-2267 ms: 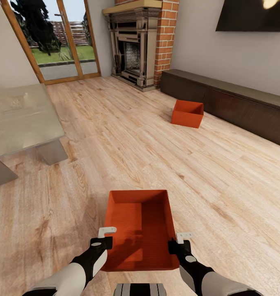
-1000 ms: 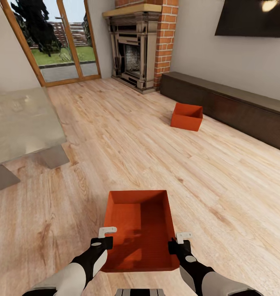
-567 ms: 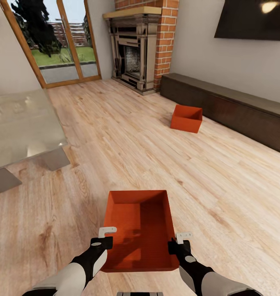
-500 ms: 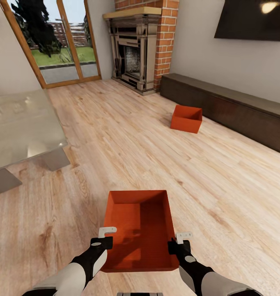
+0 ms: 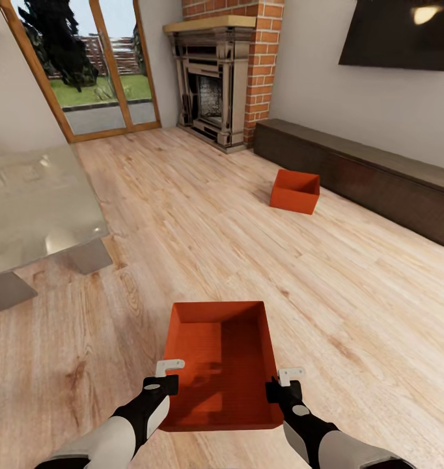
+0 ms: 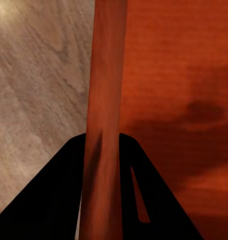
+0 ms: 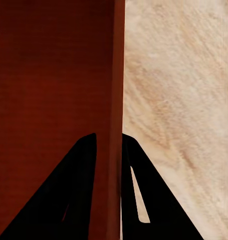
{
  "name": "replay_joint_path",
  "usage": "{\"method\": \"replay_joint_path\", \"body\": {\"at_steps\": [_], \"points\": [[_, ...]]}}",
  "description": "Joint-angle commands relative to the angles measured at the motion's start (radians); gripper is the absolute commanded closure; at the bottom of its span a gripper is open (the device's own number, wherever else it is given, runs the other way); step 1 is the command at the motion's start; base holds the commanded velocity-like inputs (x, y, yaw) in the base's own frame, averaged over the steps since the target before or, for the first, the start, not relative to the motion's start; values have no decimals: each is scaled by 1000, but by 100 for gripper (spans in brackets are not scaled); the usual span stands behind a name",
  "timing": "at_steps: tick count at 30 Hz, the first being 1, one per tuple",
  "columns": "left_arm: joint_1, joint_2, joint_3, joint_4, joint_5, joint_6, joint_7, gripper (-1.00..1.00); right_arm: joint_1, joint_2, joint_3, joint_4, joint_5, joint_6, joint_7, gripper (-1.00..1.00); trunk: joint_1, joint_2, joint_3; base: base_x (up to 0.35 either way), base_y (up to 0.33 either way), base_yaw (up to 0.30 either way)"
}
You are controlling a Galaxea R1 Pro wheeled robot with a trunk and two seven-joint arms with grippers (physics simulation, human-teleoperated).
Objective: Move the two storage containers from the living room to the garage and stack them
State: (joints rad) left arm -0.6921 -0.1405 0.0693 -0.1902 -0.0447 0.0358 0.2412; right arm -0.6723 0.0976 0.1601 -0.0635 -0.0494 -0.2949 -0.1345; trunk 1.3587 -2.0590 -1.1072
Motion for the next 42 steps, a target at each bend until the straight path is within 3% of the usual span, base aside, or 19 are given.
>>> {"method": "replay_joint_path", "body": {"at_steps": [1,25,33,42], "points": [[0,-2,12,-3,-13,5,9,100,-1,-1,-26,3,-27,-7,-7,100,-4,7,3,0,0,0],[0,-1,8,-3,0,4,9,100,-1,-1,-27,4,-29,-8,-7,100,-96,175,78,0,0,0],[0,-2,8,-3,0,4,9,100,-1,-1,-31,4,-66,-12,-7,100,-127,231,106,0,0,0],[0,-1,8,-5,0,4,9,100,-1,0,-31,4,-72,-48,-7,100,-161,294,147,0,0,0]]}}
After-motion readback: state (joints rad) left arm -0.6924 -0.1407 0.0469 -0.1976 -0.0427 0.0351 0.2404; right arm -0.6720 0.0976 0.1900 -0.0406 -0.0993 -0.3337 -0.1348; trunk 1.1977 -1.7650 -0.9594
